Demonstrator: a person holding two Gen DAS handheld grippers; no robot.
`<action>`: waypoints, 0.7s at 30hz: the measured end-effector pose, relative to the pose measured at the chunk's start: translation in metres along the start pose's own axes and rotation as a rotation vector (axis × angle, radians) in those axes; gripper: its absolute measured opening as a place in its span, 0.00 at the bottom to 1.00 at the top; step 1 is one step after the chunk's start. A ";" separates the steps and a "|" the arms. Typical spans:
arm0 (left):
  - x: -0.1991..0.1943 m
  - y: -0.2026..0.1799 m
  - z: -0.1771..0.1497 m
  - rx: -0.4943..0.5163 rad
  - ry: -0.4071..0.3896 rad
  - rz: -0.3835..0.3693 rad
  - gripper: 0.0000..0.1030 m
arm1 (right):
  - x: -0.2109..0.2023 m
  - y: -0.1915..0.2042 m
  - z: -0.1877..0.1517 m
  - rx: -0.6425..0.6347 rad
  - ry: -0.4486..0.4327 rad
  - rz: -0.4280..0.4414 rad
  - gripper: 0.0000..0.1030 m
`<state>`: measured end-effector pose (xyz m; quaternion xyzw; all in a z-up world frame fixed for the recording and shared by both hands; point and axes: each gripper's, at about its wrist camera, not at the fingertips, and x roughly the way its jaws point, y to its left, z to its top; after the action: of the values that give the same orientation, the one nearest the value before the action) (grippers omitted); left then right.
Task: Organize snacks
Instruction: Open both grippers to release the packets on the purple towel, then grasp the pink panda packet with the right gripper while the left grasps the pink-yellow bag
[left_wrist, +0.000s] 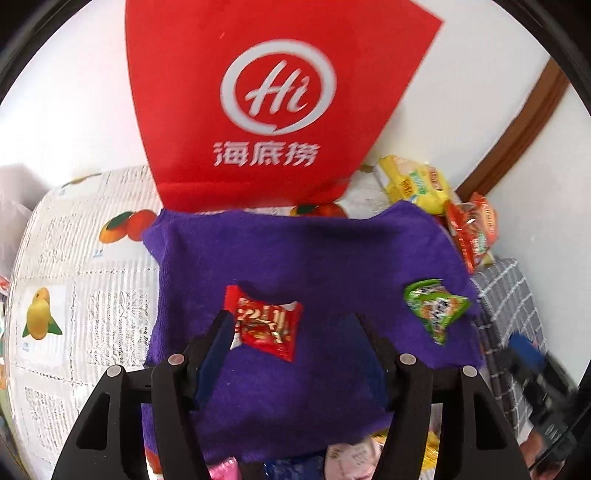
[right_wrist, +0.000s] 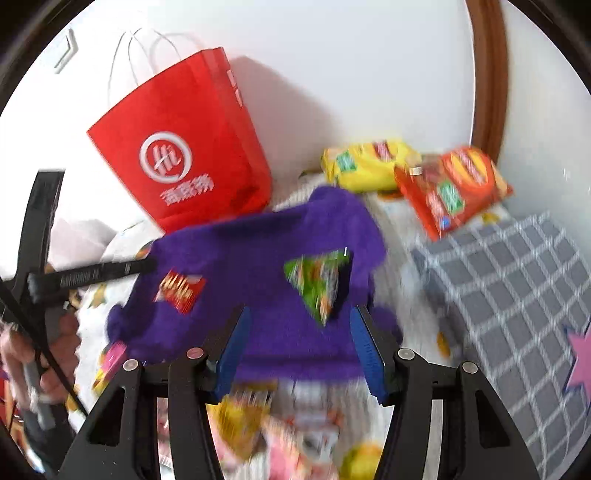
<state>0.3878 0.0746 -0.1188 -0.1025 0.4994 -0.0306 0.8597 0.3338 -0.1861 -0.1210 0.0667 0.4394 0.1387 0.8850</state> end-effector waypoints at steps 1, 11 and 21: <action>-0.005 -0.003 -0.001 0.008 -0.007 -0.003 0.60 | -0.004 -0.002 -0.009 0.009 0.018 0.013 0.55; -0.051 -0.020 -0.004 0.045 -0.083 -0.100 0.66 | 0.004 -0.003 -0.084 0.034 0.141 -0.007 0.57; -0.069 -0.019 -0.003 0.052 -0.115 -0.121 0.66 | 0.037 -0.016 -0.095 0.124 0.123 -0.027 0.53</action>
<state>0.3514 0.0660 -0.0573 -0.1119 0.4412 -0.0896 0.8859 0.2829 -0.1908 -0.2104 0.1066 0.5016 0.1033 0.8523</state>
